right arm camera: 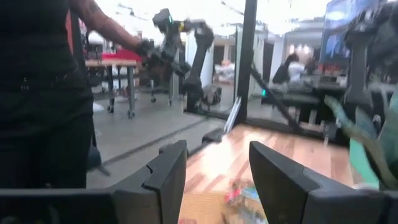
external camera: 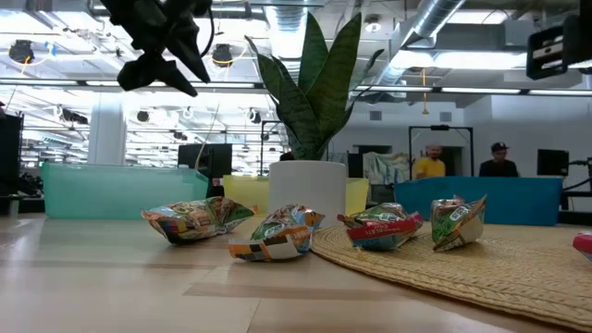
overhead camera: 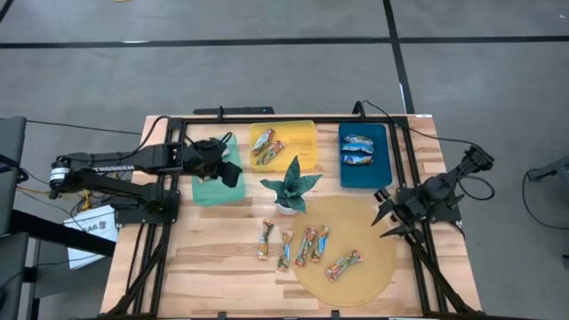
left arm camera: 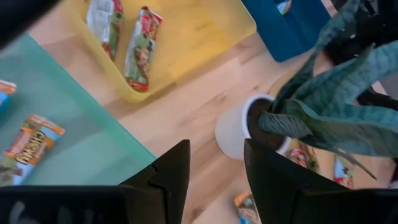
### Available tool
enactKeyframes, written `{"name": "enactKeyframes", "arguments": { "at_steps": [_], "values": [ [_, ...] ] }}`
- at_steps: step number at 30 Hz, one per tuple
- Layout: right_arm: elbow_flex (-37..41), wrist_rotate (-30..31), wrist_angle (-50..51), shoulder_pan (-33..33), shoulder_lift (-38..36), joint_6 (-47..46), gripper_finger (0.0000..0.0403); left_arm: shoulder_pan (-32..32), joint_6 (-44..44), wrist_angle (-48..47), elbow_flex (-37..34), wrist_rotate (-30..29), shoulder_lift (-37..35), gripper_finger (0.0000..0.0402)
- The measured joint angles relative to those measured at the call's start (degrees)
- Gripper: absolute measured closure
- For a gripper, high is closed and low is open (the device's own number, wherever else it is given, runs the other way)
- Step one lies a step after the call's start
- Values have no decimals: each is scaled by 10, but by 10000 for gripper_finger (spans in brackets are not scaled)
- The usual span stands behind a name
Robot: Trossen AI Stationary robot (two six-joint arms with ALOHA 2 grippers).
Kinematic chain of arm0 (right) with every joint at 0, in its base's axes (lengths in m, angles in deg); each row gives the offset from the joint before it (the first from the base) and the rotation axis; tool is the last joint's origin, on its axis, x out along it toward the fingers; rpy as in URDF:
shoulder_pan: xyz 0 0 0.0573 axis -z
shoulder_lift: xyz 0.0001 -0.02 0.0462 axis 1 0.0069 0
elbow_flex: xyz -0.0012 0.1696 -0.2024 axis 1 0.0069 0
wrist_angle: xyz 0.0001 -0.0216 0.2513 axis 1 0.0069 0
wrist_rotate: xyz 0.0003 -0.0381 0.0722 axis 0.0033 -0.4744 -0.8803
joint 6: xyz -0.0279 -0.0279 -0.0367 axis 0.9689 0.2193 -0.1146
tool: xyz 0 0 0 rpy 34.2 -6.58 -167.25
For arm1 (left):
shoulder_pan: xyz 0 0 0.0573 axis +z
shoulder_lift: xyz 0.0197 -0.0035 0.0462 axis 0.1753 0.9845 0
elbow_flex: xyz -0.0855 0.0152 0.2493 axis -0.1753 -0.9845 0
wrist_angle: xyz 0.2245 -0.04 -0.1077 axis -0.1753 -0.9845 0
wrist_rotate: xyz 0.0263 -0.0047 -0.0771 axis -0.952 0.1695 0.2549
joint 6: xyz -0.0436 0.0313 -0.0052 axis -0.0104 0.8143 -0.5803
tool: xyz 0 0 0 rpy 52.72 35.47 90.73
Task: Pick and place Granola Bars by type
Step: Put the orange granola bar into the green bin
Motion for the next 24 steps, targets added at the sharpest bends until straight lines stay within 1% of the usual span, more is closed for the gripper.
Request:
{"name": "enactKeyframes", "arguments": {
  "at_steps": [7,13,16,20,21,24],
  "values": [
    [0,-21,32,0,0,12,234,-38,-45,2,0,0,0,258],
    [0,-20,38,0,1,7,234,-92,-62,23,0,2,0,258],
    [0,-20,38,0,2,-42,234,-124,-66,31,0,5,0,258],
    [0,-20,38,0,2,-101,234,-169,-60,51,0,45,1,258],
    [0,-20,38,0,2,-109,234,-181,-59,58,0,52,1,258],
    [0,-20,39,0,2,-110,234,-214,-64,65,0,45,1,258]
  ]
}}
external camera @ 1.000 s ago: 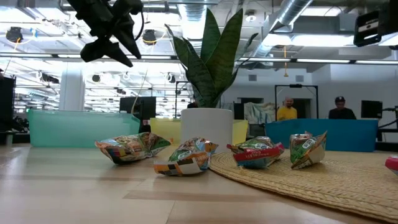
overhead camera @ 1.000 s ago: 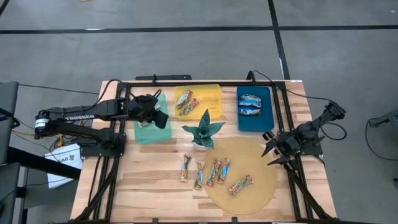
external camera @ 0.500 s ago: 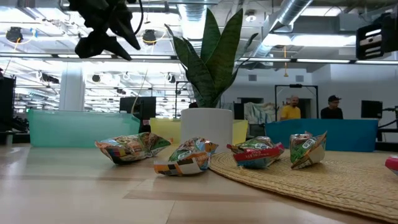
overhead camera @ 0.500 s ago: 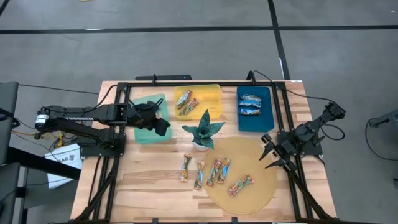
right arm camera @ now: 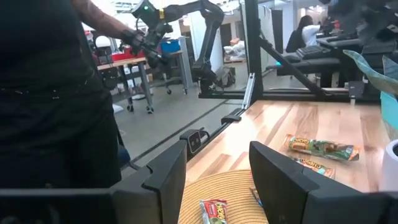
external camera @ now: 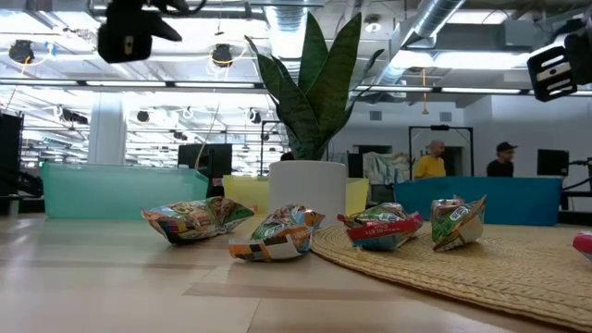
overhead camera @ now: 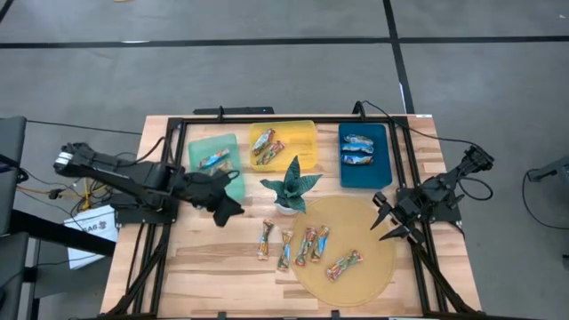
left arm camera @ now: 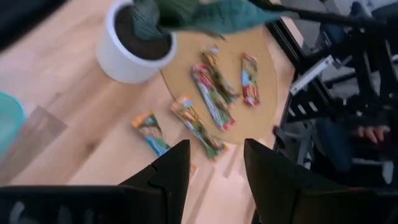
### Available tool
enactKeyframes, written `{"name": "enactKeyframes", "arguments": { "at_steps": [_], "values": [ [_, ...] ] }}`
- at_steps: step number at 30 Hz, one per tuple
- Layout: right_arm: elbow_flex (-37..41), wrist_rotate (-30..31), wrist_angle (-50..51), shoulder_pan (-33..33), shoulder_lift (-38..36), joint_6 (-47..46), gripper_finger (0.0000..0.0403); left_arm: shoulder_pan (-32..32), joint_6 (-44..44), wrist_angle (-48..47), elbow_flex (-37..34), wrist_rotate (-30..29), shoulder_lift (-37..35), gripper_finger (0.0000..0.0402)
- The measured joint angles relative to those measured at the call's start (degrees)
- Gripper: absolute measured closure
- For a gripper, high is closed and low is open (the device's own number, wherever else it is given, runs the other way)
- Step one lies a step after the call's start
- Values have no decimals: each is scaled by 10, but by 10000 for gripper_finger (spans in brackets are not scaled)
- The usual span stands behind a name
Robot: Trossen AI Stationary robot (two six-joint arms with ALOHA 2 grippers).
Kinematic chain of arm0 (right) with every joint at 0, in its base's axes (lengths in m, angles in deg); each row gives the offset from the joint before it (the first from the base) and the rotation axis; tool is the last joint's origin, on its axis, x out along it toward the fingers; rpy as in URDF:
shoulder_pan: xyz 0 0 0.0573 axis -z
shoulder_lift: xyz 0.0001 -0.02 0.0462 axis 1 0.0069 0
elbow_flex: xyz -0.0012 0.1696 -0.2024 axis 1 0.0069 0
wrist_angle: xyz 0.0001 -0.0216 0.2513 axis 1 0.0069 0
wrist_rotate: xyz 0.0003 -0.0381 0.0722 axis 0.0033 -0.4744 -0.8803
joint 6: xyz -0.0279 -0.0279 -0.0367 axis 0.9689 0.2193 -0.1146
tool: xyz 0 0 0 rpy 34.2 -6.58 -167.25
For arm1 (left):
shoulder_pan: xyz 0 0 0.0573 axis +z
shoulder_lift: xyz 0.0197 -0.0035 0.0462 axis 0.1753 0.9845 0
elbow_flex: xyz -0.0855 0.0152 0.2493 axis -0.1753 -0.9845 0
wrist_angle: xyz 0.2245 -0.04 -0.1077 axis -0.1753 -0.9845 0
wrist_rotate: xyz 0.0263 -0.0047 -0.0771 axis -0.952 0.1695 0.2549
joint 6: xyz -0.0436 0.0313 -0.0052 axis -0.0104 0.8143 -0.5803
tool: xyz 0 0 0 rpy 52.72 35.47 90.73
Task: Pick and place Granola Bars by type
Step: Put the orange granola bar into the green bin
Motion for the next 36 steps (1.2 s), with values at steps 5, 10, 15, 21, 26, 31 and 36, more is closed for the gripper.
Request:
{"name": "enactKeyframes", "arguments": {
  "at_steps": [5,10,15,21,26,31,36],
  "values": [
    [0,0,1,0,0,0,234,-48,-26,-2,0,-50,14,258],
    [0,0,1,0,0,0,234,-78,-92,-1,0,-50,68,258],
    [0,0,1,0,0,0,234,-106,-163,16,0,-26,142,258],
    [0,0,1,0,0,0,234,-140,-265,41,0,-60,195,258],
    [0,0,1,0,0,0,234,-153,-331,64,0,-106,222,258],
    [0,0,1,0,0,0,234,-148,-341,34,38,-122,253,258],
    [0,0,1,0,0,0,234,-127,-337,-36,102,-130,285,258]
  ]
}}
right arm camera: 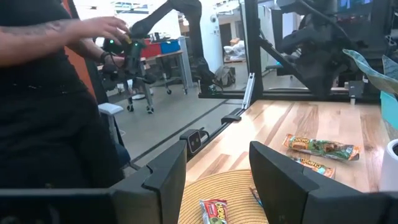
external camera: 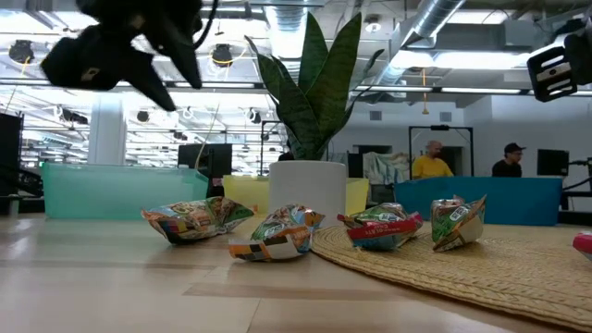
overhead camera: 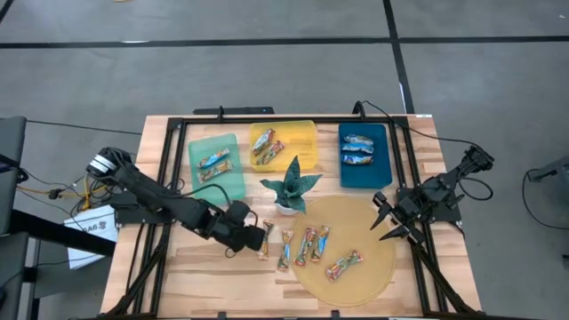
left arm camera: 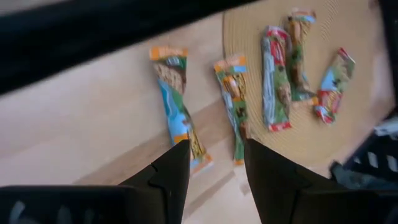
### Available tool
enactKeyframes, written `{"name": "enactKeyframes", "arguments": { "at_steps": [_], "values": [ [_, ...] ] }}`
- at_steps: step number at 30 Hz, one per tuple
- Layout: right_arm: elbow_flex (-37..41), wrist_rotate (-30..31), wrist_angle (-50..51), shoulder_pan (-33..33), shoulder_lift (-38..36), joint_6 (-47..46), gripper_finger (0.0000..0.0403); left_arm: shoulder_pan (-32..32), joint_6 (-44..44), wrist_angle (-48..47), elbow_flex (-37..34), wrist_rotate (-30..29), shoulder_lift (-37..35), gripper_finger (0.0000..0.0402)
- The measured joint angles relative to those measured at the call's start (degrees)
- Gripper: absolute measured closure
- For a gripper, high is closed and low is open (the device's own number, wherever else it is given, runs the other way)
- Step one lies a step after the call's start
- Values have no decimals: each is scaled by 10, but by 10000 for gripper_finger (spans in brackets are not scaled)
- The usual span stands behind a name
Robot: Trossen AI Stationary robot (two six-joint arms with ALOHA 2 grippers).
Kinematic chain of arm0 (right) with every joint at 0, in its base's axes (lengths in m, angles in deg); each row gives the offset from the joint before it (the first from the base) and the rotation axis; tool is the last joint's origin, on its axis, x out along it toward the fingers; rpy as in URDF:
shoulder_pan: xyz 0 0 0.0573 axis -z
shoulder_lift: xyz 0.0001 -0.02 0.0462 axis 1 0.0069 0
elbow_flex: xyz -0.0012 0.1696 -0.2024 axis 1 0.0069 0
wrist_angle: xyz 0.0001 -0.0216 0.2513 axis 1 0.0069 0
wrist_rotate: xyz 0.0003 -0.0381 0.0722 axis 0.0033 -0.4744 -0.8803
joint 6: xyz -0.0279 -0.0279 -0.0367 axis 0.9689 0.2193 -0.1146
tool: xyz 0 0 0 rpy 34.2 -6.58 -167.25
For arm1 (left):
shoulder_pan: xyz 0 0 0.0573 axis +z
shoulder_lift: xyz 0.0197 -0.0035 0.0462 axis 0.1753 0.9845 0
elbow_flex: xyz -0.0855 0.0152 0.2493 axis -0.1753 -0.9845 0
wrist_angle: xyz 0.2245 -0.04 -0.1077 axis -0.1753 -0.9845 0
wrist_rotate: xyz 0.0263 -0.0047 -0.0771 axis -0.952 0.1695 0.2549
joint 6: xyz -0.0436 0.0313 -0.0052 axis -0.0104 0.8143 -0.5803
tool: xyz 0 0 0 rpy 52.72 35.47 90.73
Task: Pick and place Granola Bars by type
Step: Put the orange granola bar into the green bin
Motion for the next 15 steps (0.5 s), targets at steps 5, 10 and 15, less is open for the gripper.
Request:
{"name": "enactKeyframes", "arguments": {
  "at_steps": [5,10,15],
  "values": [
    [0,0,0,0,0,0,234,21,26,-87,68,-8,40,258],
    [0,0,0,0,0,0,234,27,67,-82,88,-3,71,258],
    [0,0,0,0,0,0,234,28,78,-35,108,1,110,258]
  ]
}}
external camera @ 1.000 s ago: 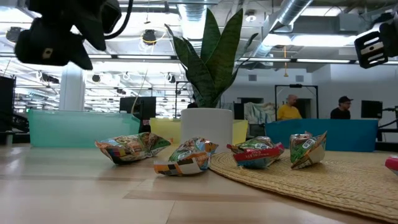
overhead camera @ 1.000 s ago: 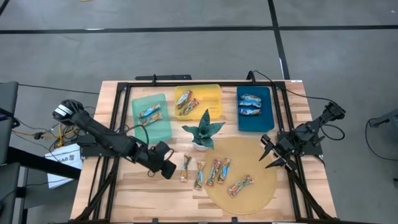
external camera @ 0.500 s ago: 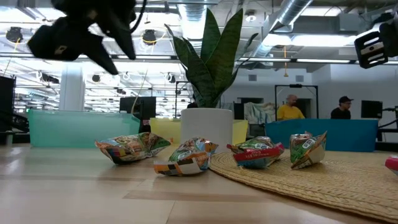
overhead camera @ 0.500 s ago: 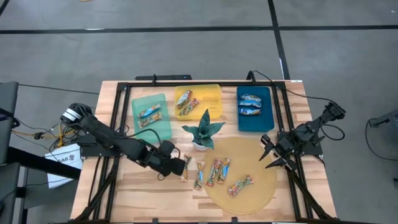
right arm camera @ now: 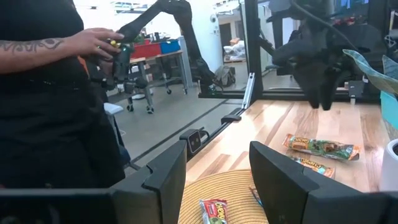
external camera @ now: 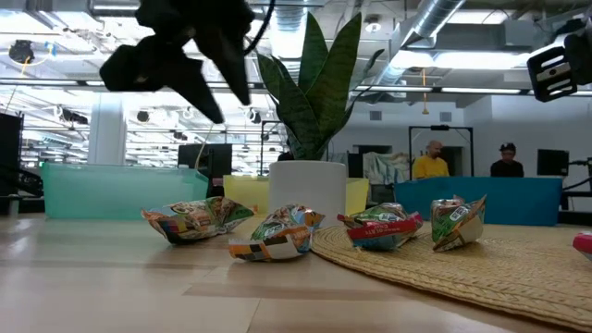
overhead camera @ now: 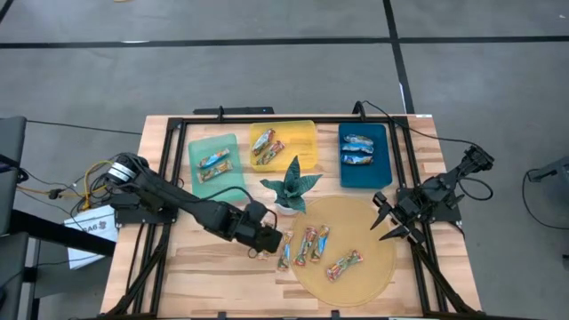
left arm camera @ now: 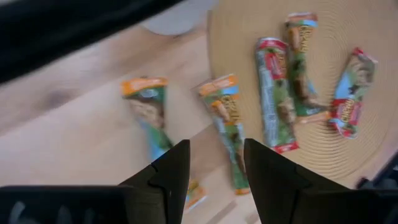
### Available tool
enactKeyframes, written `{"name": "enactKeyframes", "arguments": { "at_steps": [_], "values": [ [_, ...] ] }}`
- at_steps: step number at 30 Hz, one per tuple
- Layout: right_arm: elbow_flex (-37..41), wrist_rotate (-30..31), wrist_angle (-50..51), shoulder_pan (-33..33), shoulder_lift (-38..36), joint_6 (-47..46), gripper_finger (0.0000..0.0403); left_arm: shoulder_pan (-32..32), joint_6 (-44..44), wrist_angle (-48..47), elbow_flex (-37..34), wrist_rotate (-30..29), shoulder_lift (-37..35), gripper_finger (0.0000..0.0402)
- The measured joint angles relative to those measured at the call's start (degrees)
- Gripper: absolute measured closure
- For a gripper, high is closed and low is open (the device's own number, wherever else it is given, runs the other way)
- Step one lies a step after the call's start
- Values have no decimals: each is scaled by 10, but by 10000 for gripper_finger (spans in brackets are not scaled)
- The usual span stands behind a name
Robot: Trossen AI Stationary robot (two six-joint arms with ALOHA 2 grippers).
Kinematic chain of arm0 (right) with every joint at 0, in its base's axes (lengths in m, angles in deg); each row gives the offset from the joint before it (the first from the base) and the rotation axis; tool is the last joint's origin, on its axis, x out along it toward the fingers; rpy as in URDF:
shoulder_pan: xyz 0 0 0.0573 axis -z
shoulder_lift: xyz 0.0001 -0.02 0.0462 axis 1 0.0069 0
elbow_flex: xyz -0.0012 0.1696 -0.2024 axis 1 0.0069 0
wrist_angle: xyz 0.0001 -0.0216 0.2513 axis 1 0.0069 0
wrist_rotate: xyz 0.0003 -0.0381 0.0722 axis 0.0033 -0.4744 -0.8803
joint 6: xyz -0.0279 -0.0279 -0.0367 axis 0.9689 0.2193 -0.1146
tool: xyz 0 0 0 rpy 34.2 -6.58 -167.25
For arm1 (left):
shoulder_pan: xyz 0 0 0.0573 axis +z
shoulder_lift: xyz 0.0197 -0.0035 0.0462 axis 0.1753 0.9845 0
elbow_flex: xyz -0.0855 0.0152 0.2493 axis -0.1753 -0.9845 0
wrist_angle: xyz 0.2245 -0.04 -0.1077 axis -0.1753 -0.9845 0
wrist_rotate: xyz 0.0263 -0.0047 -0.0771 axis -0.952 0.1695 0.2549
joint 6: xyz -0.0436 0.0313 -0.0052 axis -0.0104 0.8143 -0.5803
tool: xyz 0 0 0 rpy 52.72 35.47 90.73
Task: Pick and place Granola Bars by type
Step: Put the orange granola bar into the green bin
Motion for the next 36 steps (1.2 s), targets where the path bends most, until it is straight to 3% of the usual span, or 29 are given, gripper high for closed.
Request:
{"name": "enactKeyframes", "arguments": {
  "at_steps": [9,17,31,36],
  "values": [
    [0,0,0,0,0,0,234,7,-31,5,1,73,50,258],
    [0,0,0,0,0,0,234,33,-53,-8,0,92,74,258],
    [0,0,0,0,0,0,234,60,-4,-35,-2,129,81,258],
    [0,0,0,0,0,0,234,60,1,-31,-9,130,81,241]
  ]
}}
